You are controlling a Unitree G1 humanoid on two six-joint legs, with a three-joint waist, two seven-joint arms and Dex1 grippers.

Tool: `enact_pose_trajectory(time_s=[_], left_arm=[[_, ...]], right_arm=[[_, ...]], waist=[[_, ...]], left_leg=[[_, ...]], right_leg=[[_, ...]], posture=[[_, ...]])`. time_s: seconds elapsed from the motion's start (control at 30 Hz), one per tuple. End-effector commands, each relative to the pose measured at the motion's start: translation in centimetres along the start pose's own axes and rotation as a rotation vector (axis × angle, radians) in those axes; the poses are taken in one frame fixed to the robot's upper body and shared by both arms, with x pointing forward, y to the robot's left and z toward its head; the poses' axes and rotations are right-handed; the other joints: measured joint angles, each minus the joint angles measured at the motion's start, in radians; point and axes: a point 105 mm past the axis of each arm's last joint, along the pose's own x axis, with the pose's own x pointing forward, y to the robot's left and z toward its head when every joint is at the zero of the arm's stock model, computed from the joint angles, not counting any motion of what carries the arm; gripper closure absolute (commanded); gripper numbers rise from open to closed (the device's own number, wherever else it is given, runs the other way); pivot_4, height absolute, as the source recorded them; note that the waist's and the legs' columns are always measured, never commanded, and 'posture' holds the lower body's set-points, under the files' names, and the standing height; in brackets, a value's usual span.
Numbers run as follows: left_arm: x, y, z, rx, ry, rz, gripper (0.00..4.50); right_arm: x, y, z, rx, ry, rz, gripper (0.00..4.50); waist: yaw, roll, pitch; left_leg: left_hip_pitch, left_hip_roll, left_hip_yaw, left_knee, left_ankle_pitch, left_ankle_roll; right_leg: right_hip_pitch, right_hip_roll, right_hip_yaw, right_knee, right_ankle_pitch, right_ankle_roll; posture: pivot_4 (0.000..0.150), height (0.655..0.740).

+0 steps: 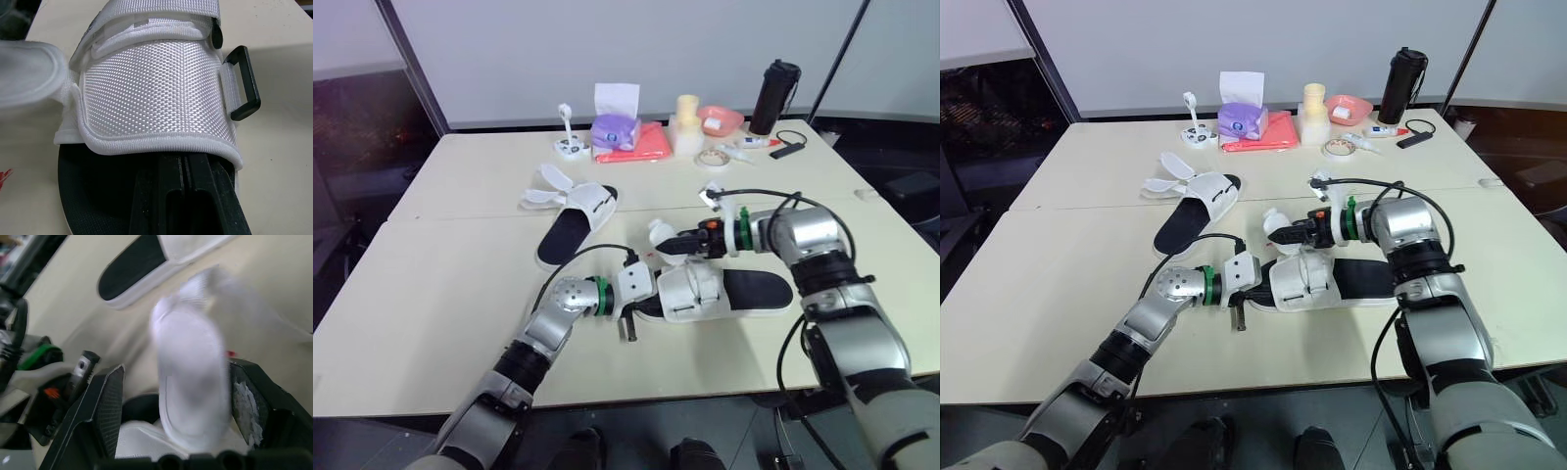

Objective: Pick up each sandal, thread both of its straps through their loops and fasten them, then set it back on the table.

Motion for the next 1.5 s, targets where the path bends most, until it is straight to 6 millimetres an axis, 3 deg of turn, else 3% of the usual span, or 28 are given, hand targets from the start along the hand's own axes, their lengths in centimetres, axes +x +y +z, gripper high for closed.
enact_pose_trajectory(time_s=[0.03, 0.3, 0.77, 0.87, 1.03, 1.23, 1.37, 1.5], left_arm=[[-0.2, -0.9, -3.0, -0.066, 0.114, -0.002, 4.5], [-0.4, -0.8, -3.2, -0.073, 0.118, 0.017, 4.5], [-0.4, -1.0, -3.2, -0.075, 0.115, 0.021, 4.5], [-0.3, -1.0, -3.1, -0.074, 0.114, 0.017, 4.5], [-0.1, -1.1, -3.1, -0.073, 0.112, 0.01, 4.5], [0.0, -1.2, -3.2, -0.093, 0.108, 0.003, 4.5], [0.0, -1.1, -3.2, -0.135, 0.093, 0.008, 4.5], [-0.1, -0.7, -2.9, -0.191, 0.068, 0.021, 4.5]], right_arm=[[0.6, 1.1, 2.2, -0.057, -0.038, 0.059, 1.17], [1.6, 2.0, 4.2, -0.047, -0.094, 0.136, 1.17], [0.0, 4.1, 7.3, -0.055, -0.218, 0.259, 1.17], [-0.4, 4.6, 7.9, -0.064, -0.238, 0.273, 2.07], [-1.1, 5.2, 8.6, -0.078, -0.264, 0.285, 4.46], [-2.6, 6.7, 8.2, -0.123, -0.259, 0.316, 4.46], [-3.4, 8.7, 6.3, -0.176, -0.23, 0.331, 4.46], [-4.1, 10.7, 2.8, -0.198, -0.208, 0.328, 4.46]], waist=[[0.0, 0.0, 0.0], [-0.007, 0.0, 0.0], [-0.012, 0.0, 0.0], [-0.012, 0.0, 0.0], [-0.011, 0.0, 0.0], [-0.009, 0.0, 0.0], [-0.009, 0.0, 0.0], [-0.007, 0.0, 0.0]], left_leg=[[0.0, 0.0, 0.0, 0.0, 0.0, 0.0], [0.0, 0.0, -0.001, 0.0, 0.0, 0.0], [0.0, -0.001, 0.0, 0.001, 0.001, -0.001], [0.0, -0.001, 0.0, 0.001, 0.001, -0.001], [0.0, -0.001, 0.0, 0.001, 0.001, -0.002], [-0.001, -0.001, 0.0, 0.001, 0.001, -0.002], [-0.001, -0.001, -0.001, 0.001, 0.001, -0.002], [-0.002, -0.001, -0.003, 0.002, 0.001, -0.002]], right_leg=[[0.0, 0.0, 0.0, 0.0, 0.0, 0.0], [-0.001, 0.0, 0.0, 0.002, 0.0, 0.0], [-0.004, 0.0, 0.002, 0.009, 0.0, 0.0], [-0.005, 0.0, 0.002, 0.01, 0.0, 0.0], [-0.005, 0.0, 0.002, 0.011, 0.0, 0.0], [-0.006, 0.0, 0.002, 0.011, 0.0, 0.0], [-0.006, 0.0, 0.003, 0.011, 0.0, 0.0], [-0.006, 0.0, 0.003, 0.01, 0.0, 0.0]], posture=[[0.15, 0.74], [0.15, 0.74], [0.15, 0.74], [0.15, 0.74], [0.15, 0.74], [0.15, 0.74], [0.15, 0.74], [0.15, 0.74]])
